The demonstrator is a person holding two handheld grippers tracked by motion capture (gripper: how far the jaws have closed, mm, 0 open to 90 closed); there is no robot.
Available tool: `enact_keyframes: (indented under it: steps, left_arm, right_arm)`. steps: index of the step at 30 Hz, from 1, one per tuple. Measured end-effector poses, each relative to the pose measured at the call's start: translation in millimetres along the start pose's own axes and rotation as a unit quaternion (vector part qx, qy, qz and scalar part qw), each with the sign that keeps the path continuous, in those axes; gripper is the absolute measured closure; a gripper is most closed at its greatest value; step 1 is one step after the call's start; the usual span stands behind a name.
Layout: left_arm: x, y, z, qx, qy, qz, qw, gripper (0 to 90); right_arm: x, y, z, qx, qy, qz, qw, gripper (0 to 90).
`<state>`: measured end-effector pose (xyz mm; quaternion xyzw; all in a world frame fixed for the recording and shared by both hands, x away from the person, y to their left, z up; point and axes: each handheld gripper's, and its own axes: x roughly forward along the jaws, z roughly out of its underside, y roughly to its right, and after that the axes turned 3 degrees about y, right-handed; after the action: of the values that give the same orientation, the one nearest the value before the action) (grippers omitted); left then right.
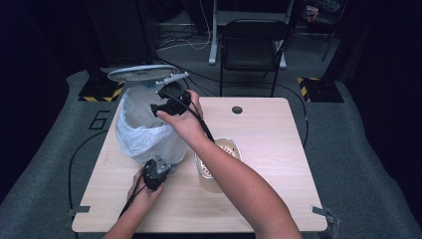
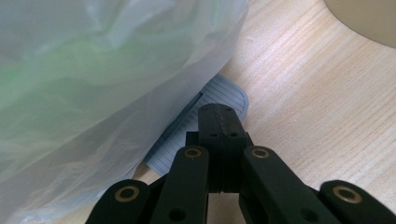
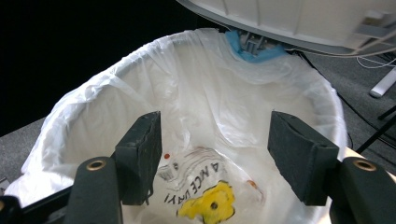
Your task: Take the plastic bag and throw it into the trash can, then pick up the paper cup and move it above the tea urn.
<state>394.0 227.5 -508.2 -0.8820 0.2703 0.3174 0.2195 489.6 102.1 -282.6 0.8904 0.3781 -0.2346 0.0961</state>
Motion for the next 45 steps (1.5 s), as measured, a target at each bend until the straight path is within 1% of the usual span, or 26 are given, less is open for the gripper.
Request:
enact_keyframes:
  steps: [3,4,5,7,9,10,12,16,18,21,22,25,27,28,29,30,31,34,35,36,37,38,39,40,42,45]
  left_arm:
    - [0.0,-0.3,0.0,0.002,0.000,-0.002,1.0000,90.0]
    - [0.0,-0.4,-0.1,0.002,0.000,-0.001,1.0000,90.0]
    - [0.1,-0.4,0.0,0.001,0.002,-0.002,1.0000,90.0]
    - [0.0,-0.2,-0.1,0.001,0.001,-0.004,1.0000,90.0]
    - [-0.2,-0.4,-0.2,0.004,0.000,-0.006,1.0000,90.0]
    - [0.0,-0.2,0.0,0.002,0.002,-0.004,1.0000,90.0]
    - [-0.1,-0.2,0.0,0.002,0.001,-0.005,1.0000,90.0]
    - [-0.3,-0.2,0.0,0.004,0.000,-0.006,1.0000,90.0]
    - [-0.2,-0.3,0.0,0.002,0.001,-0.003,1.0000,90.0]
    - [0.7,0.6,0.7,0.000,0.007,-0.005,1.0000,90.0]
    - [0.2,0.6,0.3,0.001,0.003,-0.003,1.0000,90.0]
    - [0.2,0.2,0.1,0.001,0.003,-0.007,1.0000,90.0]
    - [0.8,0.9,0.3,-0.001,0.006,-0.009,0.9999,90.0]
    - [0.8,0.9,0.2,0.000,0.006,-0.010,0.9999,90.0]
    - [0.2,2.5,0.6,-0.011,0.001,-0.008,0.9999,90.0]
    - [0.2,1.0,0.2,0.000,0.003,-0.009,1.0000,90.0]
    - [0.2,0.6,0.0,0.002,0.003,-0.009,1.0000,90.0]
    - [0.2,0.6,0.1,0.003,0.002,-0.009,0.9999,90.0]
    - [1.0,1.0,0.5,0.000,0.007,-0.011,0.9999,90.0]
    - [0.2,0.3,0.1,0.002,0.002,-0.008,1.0000,90.0]
    - [0.6,0.4,0.2,0.004,0.006,-0.015,0.9999,90.0]
    - [0.3,1.1,0.2,-0.003,0.002,-0.003,1.0000,90.0]
    - [0.3,0.3,0.1,0.003,0.003,-0.010,0.9999,90.0]
    - [0.4,1.9,0.7,-0.008,0.003,-0.009,0.9999,90.0]
    - [0.7,1.2,0.5,-0.002,0.003,-0.006,1.0000,90.0]
    - [0.1,0.9,0.2,0.002,-0.002,-0.004,1.0000,90.0]
  right_arm:
    - [-8.3,4.0,1.9,-0.008,0.002,0.000,1.0000,34.9]
    - [-11.9,4.8,2.4,-0.004,0.004,-0.001,1.0000,34.9]
    - [-17.1,8.1,2.9,-0.013,0.006,0.000,0.9999,35.0]
    - [-23.5,11.1,3.7,-0.013,0.013,0.004,0.9998,34.9]
    - [-31.1,15.4,5.8,-0.027,0.022,0.014,0.9993,34.9]
    - [-33.6,16.9,6.7,-0.030,0.024,0.014,0.9992,34.9]
    - [-40.3,21.4,10.0,-0.027,0.032,0.010,0.9990,35.0]
    - [-56.2,28.8,17.6,-0.038,0.043,0.014,0.9983,35.0]
    - [-67.2,33.8,22.7,-0.033,0.049,0.011,0.9982,34.9]
    - [-78.7,38.8,28.6,-0.025,0.047,0.010,0.9985,34.8]
    - [-81.4,39.9,30.6,-0.025,0.047,0.011,0.9985,34.8]
    - [-90.8,44.8,38.9,-0.033,0.043,0.013,0.9984,34.4]
    - [-97.1,47.8,44.1,-0.043,0.045,0.020,0.9978,34.1]
    - [-100.3,48.5,46.4,-0.043,0.045,0.023,0.9978,34.1]
    - [-102.3,50.5,48.5,-0.050,0.048,0.023,0.9974,33.5]
    - [-105.3,51.8,51.0,-0.050,0.045,0.026,0.9974,33.5]
    - [-107.9,52.9,54.0,-0.054,0.047,0.030,0.9970,33.5]
    - [-113.3,54.8,60.0,-0.068,0.047,0.040,0.9957,34.4]
    - [-115.2,55.6,62.3,-0.071,0.048,0.042,0.9955,34.4]
    - [-116.4,56.1,63.9,-0.070,0.048,0.043,0.9954,34.4]
    - [-118.1,56.3,66.2,-0.066,0.045,0.044,0.9958,34.4]
    - [-119.6,57.2,68.5,-0.068,0.044,0.043,0.9958,34.4]
    - [-121.1,57.6,71.1,-0.066,0.042,0.042,0.9960,34.3]
    - [-123.3,58.0,74.4,-0.066,0.039,0.044,0.9960,34.0]
    - [-126.6,57.2,79.2,-0.057,0.038,0.048,0.9964,33.9]
    - [-131.7,57.9,86.2,-0.055,0.038,0.051,0.9965,32.5]
